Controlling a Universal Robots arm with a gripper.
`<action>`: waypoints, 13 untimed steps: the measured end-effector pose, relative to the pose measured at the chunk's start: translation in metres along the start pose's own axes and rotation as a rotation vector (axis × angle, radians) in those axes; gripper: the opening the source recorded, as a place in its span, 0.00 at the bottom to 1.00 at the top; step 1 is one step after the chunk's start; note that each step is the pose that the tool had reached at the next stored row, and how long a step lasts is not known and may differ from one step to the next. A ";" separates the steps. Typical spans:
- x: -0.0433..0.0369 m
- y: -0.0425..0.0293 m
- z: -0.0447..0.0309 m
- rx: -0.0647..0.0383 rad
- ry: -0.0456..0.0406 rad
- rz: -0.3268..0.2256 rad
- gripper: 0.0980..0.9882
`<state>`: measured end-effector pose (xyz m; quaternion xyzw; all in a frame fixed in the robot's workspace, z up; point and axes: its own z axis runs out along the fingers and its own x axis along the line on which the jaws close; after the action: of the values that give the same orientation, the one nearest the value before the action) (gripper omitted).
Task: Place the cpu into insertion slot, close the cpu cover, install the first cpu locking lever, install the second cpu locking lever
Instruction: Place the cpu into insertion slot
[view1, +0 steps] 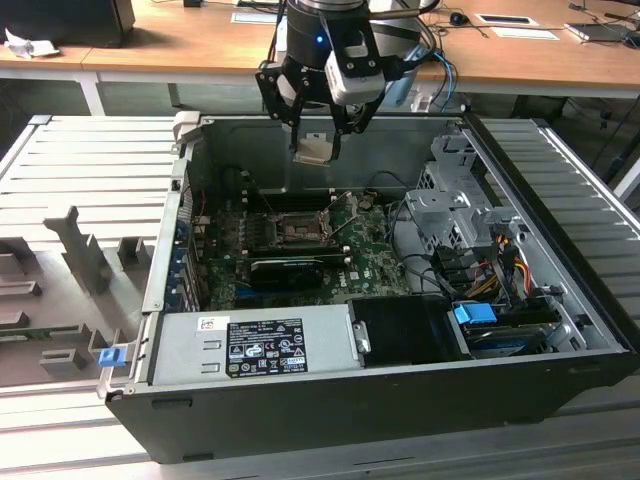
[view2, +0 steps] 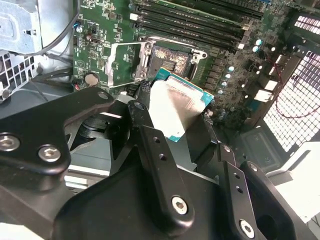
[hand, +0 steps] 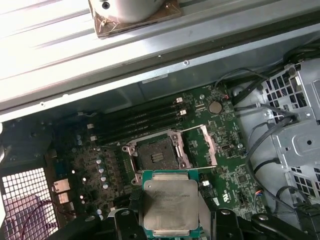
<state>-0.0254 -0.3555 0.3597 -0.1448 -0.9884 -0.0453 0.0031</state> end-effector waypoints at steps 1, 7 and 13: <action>0.0000 0.0000 0.0000 0.000 -0.0002 0.003 0.48; 0.0000 0.0000 0.0002 0.000 -0.0027 0.032 0.48; 0.0000 0.0000 0.0005 -0.001 -0.0064 0.073 0.48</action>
<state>-0.0254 -0.3555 0.3592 -0.1809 -0.9825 -0.0453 0.0014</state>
